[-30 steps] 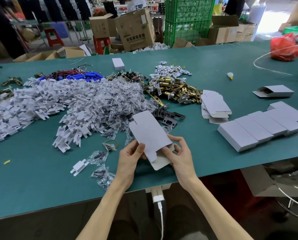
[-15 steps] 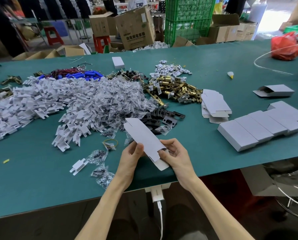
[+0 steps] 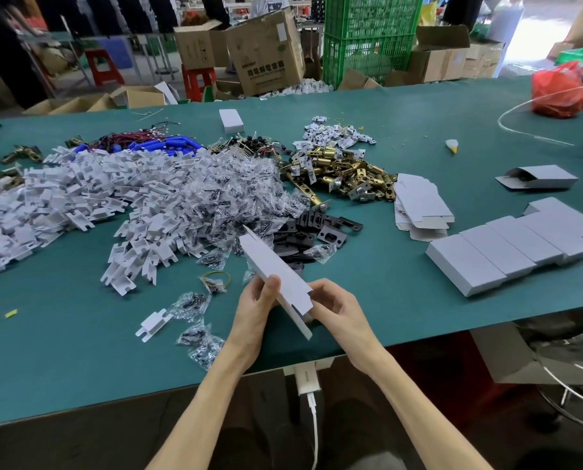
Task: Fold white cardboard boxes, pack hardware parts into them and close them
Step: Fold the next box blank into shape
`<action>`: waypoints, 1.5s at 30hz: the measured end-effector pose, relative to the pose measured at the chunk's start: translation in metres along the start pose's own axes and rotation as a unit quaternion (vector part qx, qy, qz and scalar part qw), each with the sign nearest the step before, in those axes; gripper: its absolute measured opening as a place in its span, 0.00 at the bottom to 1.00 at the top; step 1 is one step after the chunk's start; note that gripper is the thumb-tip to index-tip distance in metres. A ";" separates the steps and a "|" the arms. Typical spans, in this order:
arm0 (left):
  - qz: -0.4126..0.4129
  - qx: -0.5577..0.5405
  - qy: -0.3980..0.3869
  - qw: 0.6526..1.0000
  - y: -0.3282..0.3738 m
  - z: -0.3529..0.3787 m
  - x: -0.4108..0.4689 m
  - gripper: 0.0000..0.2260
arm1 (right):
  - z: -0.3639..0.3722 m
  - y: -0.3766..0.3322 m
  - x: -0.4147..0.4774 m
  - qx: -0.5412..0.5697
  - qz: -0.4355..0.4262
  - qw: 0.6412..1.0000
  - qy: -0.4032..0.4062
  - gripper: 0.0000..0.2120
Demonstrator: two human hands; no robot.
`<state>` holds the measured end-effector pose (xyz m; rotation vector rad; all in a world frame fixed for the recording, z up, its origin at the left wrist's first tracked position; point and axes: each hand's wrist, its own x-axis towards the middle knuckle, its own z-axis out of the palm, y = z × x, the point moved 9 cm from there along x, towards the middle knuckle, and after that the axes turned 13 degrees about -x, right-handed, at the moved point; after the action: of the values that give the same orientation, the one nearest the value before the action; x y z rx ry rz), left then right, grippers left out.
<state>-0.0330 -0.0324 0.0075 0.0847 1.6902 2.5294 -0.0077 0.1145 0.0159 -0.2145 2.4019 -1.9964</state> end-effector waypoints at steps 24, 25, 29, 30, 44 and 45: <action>-0.027 0.051 0.018 0.998 -0.009 -0.004 0.000 0.09 | -0.013 0.021 -0.001 0.114 0.069 0.988 0.074 0.10; -0.025 0.048 0.022 0.998 -0.009 -0.005 0.000 0.09 | -0.014 0.020 -0.001 0.113 0.066 0.988 0.078 0.10; -0.012 0.040 0.032 0.999 -0.007 -0.006 -0.001 0.09 | -0.015 0.017 -0.002 0.085 0.047 0.990 0.103 0.10; -0.010 0.037 0.030 0.999 -0.007 -0.005 -0.001 0.10 | -0.015 0.017 -0.002 0.076 0.047 0.990 0.114 0.10; 0.027 0.024 -0.016 0.999 0.001 0.005 0.001 0.11 | -0.016 0.007 0.000 0.016 0.020 0.994 0.110 0.27; 0.027 0.025 -0.019 0.999 0.001 0.006 0.002 0.12 | -0.016 0.006 0.000 0.011 0.022 0.994 0.109 0.27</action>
<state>-0.0341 -0.0269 0.0108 0.1830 1.7601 2.5065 -0.0095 0.1312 0.0127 0.0596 2.4813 -2.1269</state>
